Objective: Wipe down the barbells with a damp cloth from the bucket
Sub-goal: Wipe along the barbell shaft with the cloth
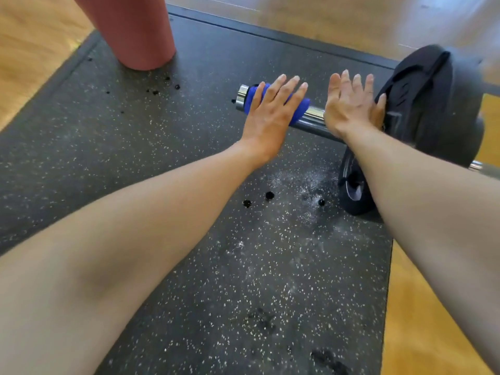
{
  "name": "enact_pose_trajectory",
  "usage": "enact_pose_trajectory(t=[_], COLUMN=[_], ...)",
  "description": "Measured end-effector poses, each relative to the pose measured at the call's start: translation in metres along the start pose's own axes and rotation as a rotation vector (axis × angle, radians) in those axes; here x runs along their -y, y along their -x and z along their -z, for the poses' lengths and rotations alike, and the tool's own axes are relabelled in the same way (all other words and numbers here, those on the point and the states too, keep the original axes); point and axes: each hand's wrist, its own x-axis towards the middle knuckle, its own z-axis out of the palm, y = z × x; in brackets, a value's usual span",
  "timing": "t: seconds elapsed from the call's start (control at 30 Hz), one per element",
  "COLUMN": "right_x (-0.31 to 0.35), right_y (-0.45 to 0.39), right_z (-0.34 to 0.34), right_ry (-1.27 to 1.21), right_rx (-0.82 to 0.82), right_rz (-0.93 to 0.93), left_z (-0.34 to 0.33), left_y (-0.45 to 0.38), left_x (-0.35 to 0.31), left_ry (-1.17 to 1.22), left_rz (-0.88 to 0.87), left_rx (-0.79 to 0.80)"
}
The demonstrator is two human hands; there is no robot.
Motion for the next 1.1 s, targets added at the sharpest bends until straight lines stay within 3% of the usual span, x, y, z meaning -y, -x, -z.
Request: enact_pose_trajectory(t=[0.17, 0.27, 0.33, 0.5, 0.6, 0.7, 0.83, 1.0, 1.1], right_x=[0.000, 0.000, -0.001, -0.003, -0.002, -0.002, -0.004, -0.003, -0.001], right_y=[-0.009, -0.012, -0.014, -0.020, -0.024, -0.026, -0.026, -0.027, -0.025], right_z=[0.000, 0.000, 0.001, -0.001, -0.002, -0.002, -0.002, -0.001, 0.002], right_ry=[0.000, 0.003, 0.001, -0.012, -0.017, -0.007, -0.017, -0.024, -0.036], right_rx=[-0.017, -0.023, -0.021, -0.029, -0.040, -0.047, -0.052, -0.067, -0.061], right_rz=[0.013, 0.000, -0.005, 0.014, 0.001, -0.009, 0.003, -0.041, -0.024], left_z=[0.005, 0.000, 0.006, 0.015, 0.007, 0.012, 0.023, 0.014, 0.021], left_y=[-0.004, -0.012, -0.023, -0.023, -0.022, -0.032, -0.034, -0.037, -0.038], left_x=[0.016, -0.017, -0.004, 0.035, -0.003, 0.017, 0.061, -0.015, 0.023], left_ry=[-0.006, -0.023, -0.016, -0.055, -0.003, 0.039, -0.004, 0.088, 0.053], left_rz=[0.228, -0.025, -0.159, 0.060, -0.106, -0.255, 0.004, -0.202, -0.126], left_rx=[-0.002, 0.069, 0.117, 0.123, 0.143, 0.208, 0.241, 0.292, 0.292])
